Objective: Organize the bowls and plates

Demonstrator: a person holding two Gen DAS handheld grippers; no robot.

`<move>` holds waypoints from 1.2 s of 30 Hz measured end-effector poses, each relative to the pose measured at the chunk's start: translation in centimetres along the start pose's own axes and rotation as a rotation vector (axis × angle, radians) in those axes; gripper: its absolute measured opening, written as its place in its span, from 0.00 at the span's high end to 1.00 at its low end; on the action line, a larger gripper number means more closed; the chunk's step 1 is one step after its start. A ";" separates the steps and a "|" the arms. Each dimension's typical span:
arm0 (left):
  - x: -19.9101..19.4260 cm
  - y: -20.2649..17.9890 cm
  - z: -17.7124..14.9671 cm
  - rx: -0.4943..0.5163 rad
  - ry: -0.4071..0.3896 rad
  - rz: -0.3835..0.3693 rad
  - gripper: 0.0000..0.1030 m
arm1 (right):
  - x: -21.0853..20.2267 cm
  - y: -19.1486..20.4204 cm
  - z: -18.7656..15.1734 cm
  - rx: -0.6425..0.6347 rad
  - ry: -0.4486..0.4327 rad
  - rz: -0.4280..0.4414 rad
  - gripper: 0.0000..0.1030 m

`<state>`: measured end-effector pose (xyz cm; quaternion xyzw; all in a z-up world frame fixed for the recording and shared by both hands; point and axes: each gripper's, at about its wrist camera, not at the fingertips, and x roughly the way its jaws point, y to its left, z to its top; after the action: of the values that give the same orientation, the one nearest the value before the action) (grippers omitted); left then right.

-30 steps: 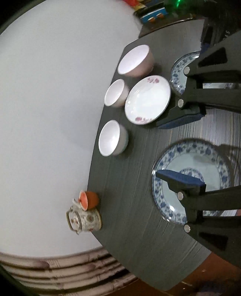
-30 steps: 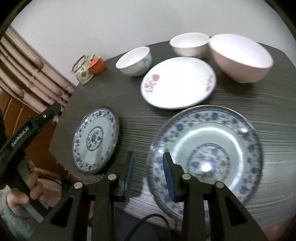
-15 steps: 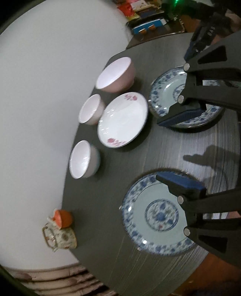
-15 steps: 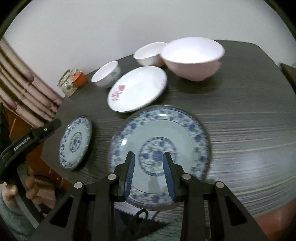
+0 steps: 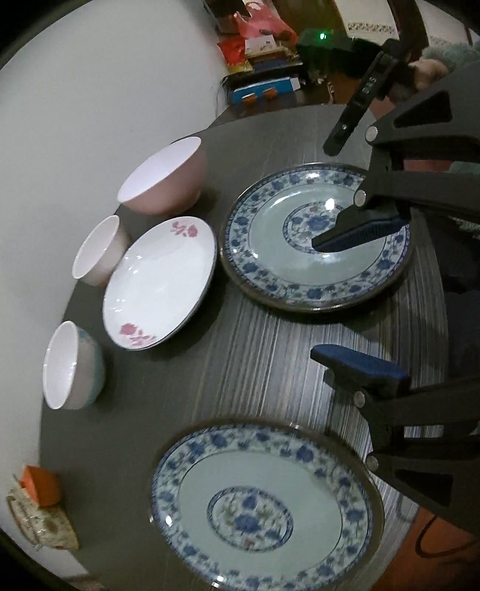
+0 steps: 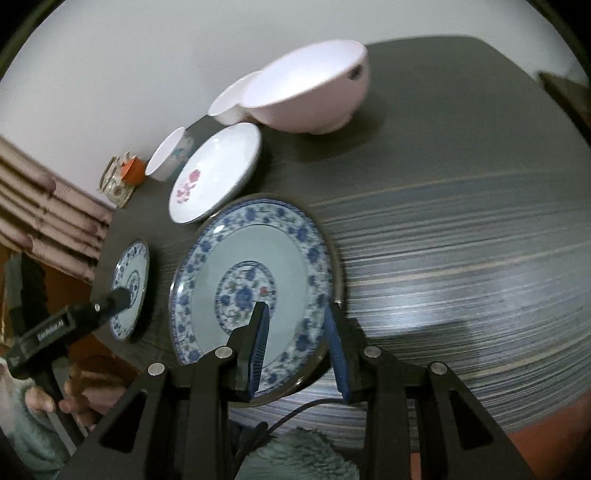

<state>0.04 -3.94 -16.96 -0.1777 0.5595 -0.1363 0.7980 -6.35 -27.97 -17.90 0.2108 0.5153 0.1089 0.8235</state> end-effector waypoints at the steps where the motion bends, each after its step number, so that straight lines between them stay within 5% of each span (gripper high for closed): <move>1: 0.3 0.0 0.1 -0.001 0.011 -0.009 0.48 | 0.1 -0.4 0.0 0.010 0.005 0.006 0.70; 15: 3.5 0.9 1.2 -0.129 0.130 -0.117 0.49 | 2.8 -3.7 1.0 0.125 0.070 0.143 0.70; 30: 4.5 0.9 1.9 -0.140 0.169 -0.117 0.51 | 4.2 -3.7 1.8 0.123 0.075 0.180 0.75; 36: 4.9 1.2 1.9 -0.142 0.182 -0.100 0.65 | 4.5 -3.8 1.8 0.123 0.084 0.183 0.83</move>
<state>3.51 -4.67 -21.03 -0.2485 0.6285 -0.1516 0.7213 -2.89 -30.00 -22.58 0.3025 0.5335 0.1605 0.7734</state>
